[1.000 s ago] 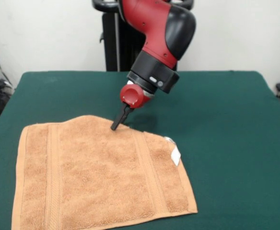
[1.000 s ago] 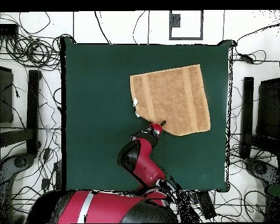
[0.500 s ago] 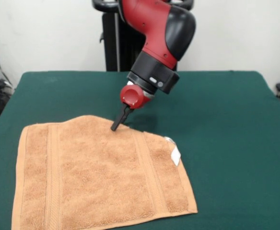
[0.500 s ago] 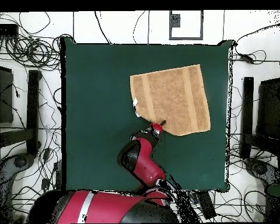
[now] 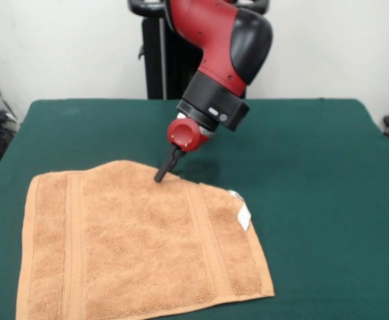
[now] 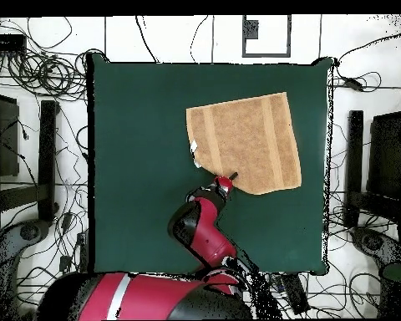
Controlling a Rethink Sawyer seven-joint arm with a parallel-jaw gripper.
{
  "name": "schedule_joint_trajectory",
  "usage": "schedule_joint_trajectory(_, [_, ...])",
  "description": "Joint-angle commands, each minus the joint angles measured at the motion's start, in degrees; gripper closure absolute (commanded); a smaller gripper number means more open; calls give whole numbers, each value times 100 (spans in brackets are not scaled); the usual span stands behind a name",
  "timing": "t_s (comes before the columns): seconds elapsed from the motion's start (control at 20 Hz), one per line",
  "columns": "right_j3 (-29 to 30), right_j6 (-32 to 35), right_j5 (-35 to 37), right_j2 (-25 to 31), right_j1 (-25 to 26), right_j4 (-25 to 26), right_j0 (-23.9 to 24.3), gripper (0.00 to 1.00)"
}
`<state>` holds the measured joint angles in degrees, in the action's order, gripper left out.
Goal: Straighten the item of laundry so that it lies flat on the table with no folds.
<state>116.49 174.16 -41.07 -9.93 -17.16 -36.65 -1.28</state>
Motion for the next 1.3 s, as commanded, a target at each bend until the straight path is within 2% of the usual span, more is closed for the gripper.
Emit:
schedule_joint_trajectory(0.05, [-1700,249,286,796,1179,-551,129,0])
schedule_joint_trajectory(0.85, [-1688,304,282,789,1192,-507,110,0])
schedule_joint_trajectory(0.9, [-1686,300,290,784,1192,-528,100,100])
schedule_joint_trajectory(1.3, [-1683,365,293,810,1200,-480,131,100])
